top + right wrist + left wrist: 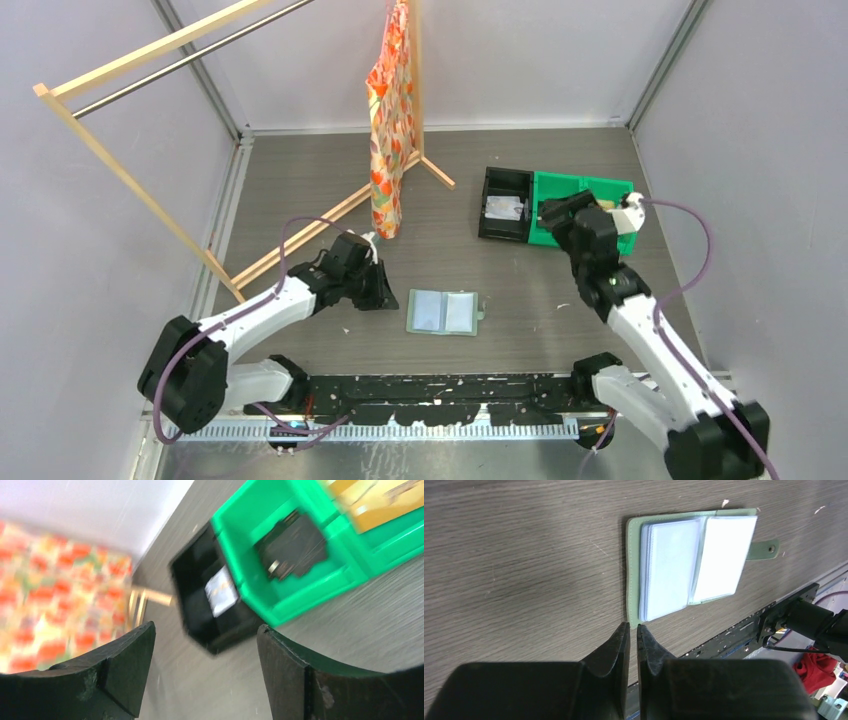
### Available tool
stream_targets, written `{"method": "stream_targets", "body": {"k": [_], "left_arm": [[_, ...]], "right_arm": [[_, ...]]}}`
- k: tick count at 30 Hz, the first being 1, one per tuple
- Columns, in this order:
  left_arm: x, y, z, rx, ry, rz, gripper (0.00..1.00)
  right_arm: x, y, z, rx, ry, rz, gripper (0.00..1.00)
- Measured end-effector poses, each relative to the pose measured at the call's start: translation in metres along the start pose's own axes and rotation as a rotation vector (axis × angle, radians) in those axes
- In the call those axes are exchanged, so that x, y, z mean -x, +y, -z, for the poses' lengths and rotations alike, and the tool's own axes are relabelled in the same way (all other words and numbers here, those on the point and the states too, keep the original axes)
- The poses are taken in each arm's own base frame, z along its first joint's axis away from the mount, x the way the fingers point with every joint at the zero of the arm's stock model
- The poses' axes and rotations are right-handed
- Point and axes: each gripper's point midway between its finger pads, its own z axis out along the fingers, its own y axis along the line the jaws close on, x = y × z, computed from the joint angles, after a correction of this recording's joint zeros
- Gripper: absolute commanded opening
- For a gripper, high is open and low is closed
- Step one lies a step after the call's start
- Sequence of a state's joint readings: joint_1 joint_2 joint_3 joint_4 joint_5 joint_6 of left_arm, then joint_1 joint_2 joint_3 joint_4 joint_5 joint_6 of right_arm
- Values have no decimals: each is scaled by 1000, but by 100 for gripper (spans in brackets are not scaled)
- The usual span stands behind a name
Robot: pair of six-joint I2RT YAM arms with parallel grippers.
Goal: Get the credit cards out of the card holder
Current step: Place the credit card in the storage box, then remove the credit card from the card holder.
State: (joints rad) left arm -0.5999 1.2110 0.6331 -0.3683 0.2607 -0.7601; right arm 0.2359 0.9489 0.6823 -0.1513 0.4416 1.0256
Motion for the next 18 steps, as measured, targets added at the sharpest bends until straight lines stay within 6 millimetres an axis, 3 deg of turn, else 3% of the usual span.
{"method": "stream_targets", "body": {"k": [3, 6, 7, 8, 12, 14, 18], "left_arm": [[5, -5, 3, -22, -25, -15, 13], [7, -7, 1, -28, -31, -18, 14], [7, -6, 0, -26, -27, -19, 14], [6, -5, -2, -19, -18, -20, 14], [1, -3, -11, 2, 20, -26, 14], [-2, -2, -13, 10, 29, -22, 14], [0, 1, -14, 31, 16, -11, 15]], "right_arm": [[-41, 16, 45, 171, 130, 124, 77], [-101, 26, 87, 299, 313, 267, 75], [-130, 28, 104, 337, 390, 334, 74], [-161, 24, 123, 363, 474, 419, 71], [-238, 0, 168, 377, 649, 690, 58], [-265, -10, 180, 360, 697, 792, 56], [-289, -11, 179, 314, 704, 860, 56]]}}
